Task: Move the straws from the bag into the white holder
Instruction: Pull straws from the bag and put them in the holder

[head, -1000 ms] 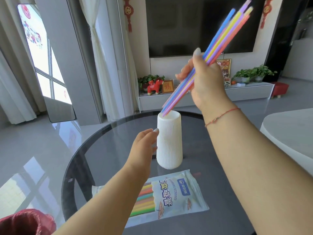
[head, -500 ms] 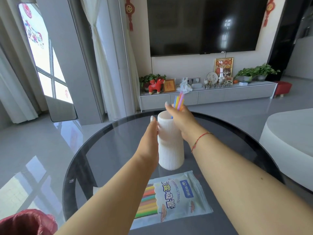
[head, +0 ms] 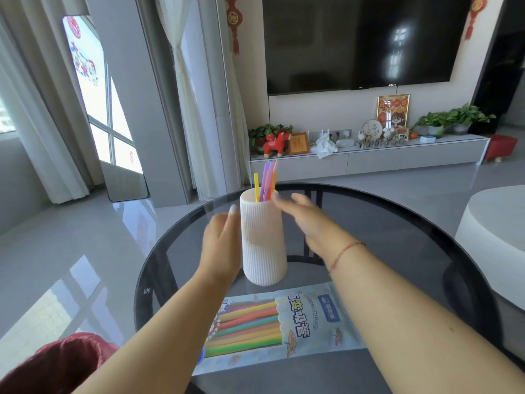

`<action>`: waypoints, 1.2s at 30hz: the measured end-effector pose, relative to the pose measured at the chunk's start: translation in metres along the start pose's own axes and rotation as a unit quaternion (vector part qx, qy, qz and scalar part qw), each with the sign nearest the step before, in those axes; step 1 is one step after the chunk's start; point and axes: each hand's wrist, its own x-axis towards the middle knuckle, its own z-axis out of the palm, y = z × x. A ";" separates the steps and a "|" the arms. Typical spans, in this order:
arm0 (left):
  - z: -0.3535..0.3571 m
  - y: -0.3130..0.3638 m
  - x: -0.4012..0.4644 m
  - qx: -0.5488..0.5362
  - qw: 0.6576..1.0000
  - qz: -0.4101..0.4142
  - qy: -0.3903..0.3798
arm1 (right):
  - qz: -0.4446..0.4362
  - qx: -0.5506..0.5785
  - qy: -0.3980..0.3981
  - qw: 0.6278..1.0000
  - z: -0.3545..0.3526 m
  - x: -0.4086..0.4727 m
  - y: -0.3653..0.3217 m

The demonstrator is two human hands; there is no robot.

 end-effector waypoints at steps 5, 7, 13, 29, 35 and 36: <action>-0.001 -0.033 -0.029 0.274 0.948 0.133 -0.097 | 0.046 -0.114 0.144 0.982 -0.062 -0.038 0.027; 0.003 -0.046 -0.038 0.380 0.887 0.158 -0.208 | 0.111 -0.146 0.154 0.971 -0.075 -0.056 0.046; 0.014 -0.073 -0.052 0.427 0.839 0.138 -0.309 | 0.210 -0.190 0.121 0.951 -0.067 -0.085 0.085; -0.019 -0.050 -0.042 0.450 0.826 0.183 -0.287 | -0.018 0.012 0.243 0.970 -0.030 -0.100 0.055; -0.040 -0.019 -0.044 0.536 0.762 0.214 -0.293 | 0.090 0.164 0.240 0.953 -0.022 -0.093 0.069; -0.044 -0.011 -0.042 0.558 0.745 0.219 -0.293 | 0.116 0.213 0.222 0.944 -0.018 -0.093 0.070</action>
